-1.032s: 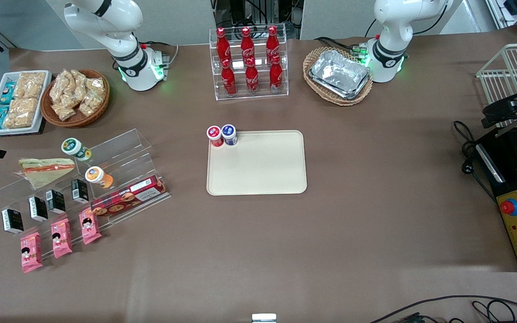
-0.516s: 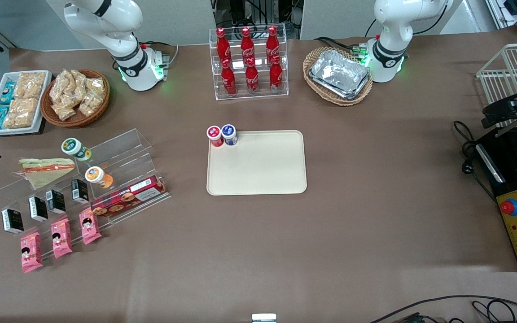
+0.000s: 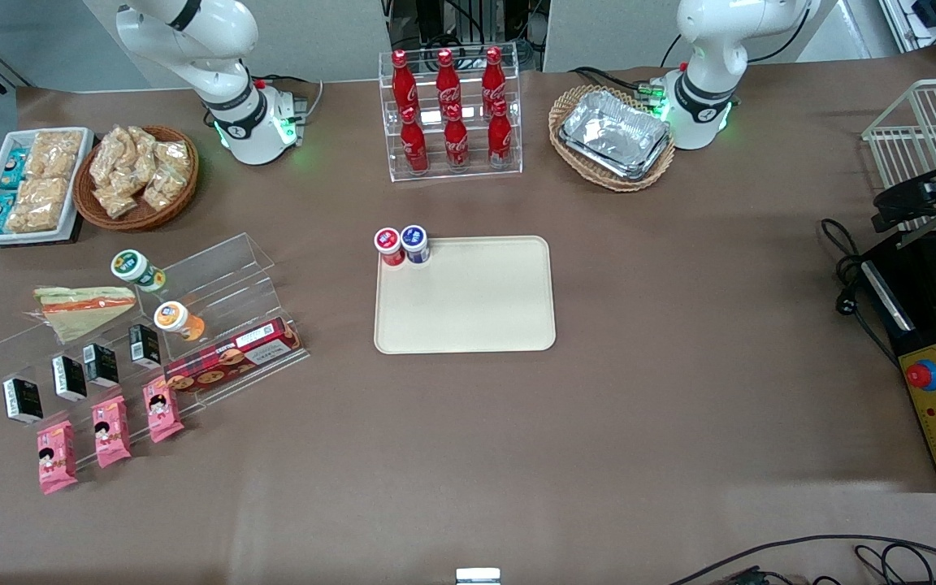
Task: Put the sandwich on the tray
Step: 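Lower the open right gripper around the wrapped sandwich on the rack, then close the right gripper on the sandwich pack and lift it, then carry the held sandwich over the rack toward the cream tray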
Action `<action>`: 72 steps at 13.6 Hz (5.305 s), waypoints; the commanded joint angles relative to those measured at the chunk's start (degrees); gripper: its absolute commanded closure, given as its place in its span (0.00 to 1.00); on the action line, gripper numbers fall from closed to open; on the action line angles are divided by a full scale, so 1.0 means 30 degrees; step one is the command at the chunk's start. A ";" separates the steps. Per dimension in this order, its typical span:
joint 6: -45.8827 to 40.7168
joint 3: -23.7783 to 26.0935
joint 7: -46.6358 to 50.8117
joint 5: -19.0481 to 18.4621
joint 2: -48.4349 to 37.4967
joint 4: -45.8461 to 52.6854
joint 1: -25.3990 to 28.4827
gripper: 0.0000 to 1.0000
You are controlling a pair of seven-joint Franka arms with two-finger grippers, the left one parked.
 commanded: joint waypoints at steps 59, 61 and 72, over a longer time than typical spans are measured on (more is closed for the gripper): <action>0.6124 0.0185 -0.6255 0.0128 0.1920 -0.0652 -0.1107 0.73; 0.6125 0.0215 -0.8420 0.0128 0.1862 -0.0184 -0.0960 0.73; 0.6037 0.2937 -1.0541 0.0099 0.1013 -0.0152 -0.0813 0.74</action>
